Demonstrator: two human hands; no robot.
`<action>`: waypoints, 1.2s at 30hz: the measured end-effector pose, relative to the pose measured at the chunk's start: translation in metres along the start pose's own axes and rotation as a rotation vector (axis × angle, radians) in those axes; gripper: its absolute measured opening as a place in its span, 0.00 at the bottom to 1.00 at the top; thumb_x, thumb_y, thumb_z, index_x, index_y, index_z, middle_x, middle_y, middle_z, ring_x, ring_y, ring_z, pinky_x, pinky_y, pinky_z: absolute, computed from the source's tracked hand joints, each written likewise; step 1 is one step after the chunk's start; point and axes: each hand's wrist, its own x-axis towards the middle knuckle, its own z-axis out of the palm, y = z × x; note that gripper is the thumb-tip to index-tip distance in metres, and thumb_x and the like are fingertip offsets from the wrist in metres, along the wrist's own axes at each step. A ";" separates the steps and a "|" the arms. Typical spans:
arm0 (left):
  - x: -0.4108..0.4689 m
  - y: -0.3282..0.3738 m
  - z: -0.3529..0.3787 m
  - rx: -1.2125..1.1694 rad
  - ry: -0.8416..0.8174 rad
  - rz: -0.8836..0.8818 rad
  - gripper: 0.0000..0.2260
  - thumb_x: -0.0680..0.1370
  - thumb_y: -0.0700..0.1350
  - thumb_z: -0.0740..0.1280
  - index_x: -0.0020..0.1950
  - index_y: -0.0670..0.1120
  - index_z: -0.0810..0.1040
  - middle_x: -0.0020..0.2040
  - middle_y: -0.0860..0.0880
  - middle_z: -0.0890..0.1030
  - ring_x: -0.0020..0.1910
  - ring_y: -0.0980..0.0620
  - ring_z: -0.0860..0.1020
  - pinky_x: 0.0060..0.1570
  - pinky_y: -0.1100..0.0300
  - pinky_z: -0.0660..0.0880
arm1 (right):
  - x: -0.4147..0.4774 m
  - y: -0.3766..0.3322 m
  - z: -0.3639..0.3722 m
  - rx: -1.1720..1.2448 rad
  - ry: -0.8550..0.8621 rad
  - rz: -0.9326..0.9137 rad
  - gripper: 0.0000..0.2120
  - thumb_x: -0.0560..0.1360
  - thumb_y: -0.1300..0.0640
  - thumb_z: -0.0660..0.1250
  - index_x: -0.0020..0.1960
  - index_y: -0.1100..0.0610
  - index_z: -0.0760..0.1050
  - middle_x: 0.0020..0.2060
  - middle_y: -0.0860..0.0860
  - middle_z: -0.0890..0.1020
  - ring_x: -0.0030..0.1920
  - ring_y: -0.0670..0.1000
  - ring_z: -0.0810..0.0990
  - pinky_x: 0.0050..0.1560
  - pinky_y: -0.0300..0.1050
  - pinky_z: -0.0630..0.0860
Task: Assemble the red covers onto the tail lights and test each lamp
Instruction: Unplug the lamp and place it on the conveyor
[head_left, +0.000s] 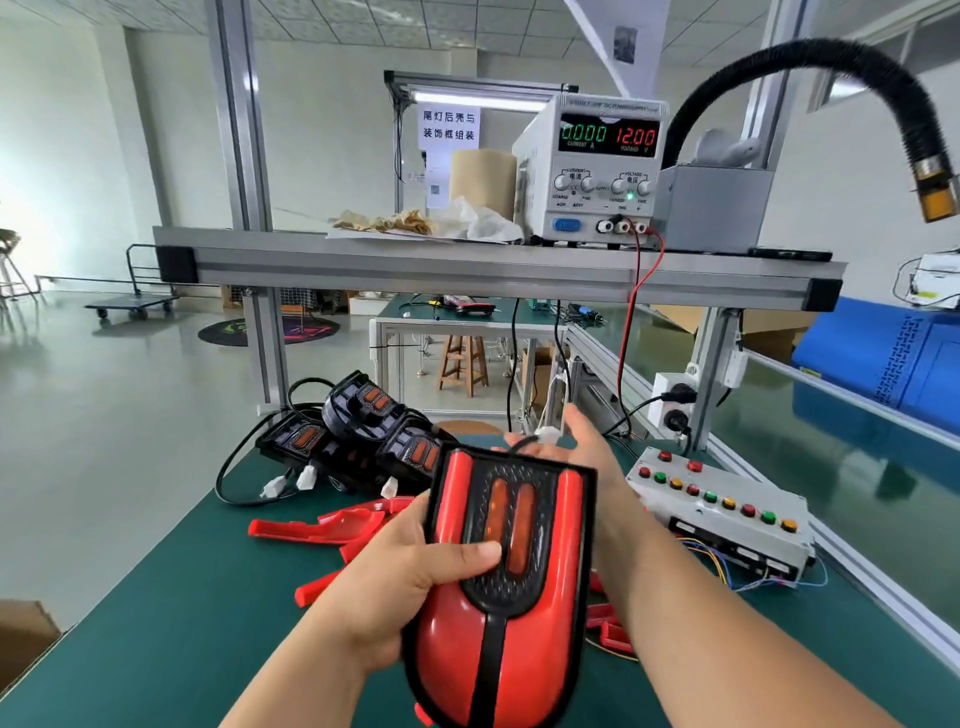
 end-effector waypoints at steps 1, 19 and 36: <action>0.000 -0.001 -0.002 0.046 -0.035 -0.024 0.27 0.66 0.32 0.74 0.64 0.40 0.74 0.57 0.33 0.80 0.56 0.32 0.79 0.58 0.38 0.75 | 0.001 -0.006 -0.002 -0.013 0.041 0.033 0.34 0.75 0.33 0.60 0.56 0.65 0.75 0.37 0.56 0.80 0.33 0.53 0.79 0.33 0.44 0.79; 0.015 -0.018 -0.004 -0.271 0.268 0.017 0.21 0.64 0.36 0.72 0.57 0.38 0.79 0.51 0.33 0.82 0.43 0.38 0.84 0.40 0.47 0.81 | -0.008 0.047 -0.033 -0.066 0.177 -0.284 0.04 0.74 0.60 0.70 0.43 0.61 0.80 0.30 0.53 0.80 0.29 0.49 0.78 0.35 0.43 0.73; 0.018 0.018 -0.003 -0.266 -0.038 -0.004 0.32 0.54 0.39 0.83 0.56 0.34 0.80 0.49 0.32 0.82 0.42 0.37 0.83 0.43 0.45 0.80 | 0.003 0.013 -0.023 -0.536 0.226 -0.526 0.26 0.76 0.37 0.63 0.70 0.44 0.67 0.66 0.45 0.74 0.68 0.51 0.70 0.70 0.58 0.65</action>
